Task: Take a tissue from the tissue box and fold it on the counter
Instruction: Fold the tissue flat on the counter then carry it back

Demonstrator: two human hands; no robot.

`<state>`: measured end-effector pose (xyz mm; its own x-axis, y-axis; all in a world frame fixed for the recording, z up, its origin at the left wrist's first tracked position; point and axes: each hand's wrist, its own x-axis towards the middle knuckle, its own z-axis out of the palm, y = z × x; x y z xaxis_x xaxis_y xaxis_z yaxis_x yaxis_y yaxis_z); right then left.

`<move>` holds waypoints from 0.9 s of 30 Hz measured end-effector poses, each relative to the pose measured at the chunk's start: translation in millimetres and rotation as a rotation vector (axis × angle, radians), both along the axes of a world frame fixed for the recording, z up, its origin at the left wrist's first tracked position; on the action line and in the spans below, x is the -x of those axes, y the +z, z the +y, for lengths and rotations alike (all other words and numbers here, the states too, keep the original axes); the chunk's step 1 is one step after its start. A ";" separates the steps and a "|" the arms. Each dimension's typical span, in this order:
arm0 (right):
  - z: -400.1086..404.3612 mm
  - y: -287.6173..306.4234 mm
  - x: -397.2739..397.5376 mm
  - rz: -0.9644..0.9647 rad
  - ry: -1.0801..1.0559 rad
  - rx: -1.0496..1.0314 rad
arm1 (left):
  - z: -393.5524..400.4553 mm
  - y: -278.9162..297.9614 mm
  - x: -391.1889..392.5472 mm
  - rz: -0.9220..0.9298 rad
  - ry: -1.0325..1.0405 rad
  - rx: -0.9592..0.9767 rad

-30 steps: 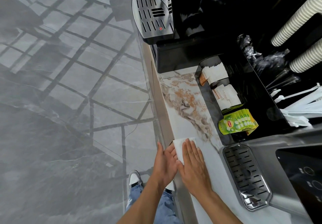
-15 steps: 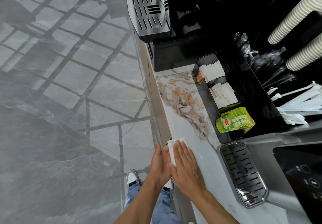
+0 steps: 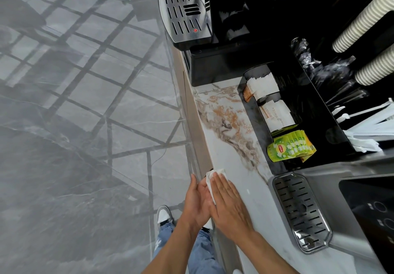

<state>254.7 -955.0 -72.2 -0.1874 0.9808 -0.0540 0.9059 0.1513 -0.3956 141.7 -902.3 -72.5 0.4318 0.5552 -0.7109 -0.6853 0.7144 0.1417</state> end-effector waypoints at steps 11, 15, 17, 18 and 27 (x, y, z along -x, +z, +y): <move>1.7 3.0 2.1 -0.055 0.089 -0.063 | -0.2 6.0 0.2 0.005 0.022 0.060; 2.2 -4.7 5.0 -0.082 0.134 -0.073 | -2.6 5.5 4.2 -0.033 0.024 0.062; 2.2 -9.4 8.5 -0.089 0.144 -0.047 | -3.6 5.9 6.5 -0.067 0.015 0.060; 2.2 -11.8 10.4 -0.092 0.152 -0.034 | -3.9 6.3 7.3 -0.074 0.009 0.063; 0.4 -14.1 11.4 -0.091 0.203 -0.020 | -2.5 4.5 6.4 0.032 -0.062 0.086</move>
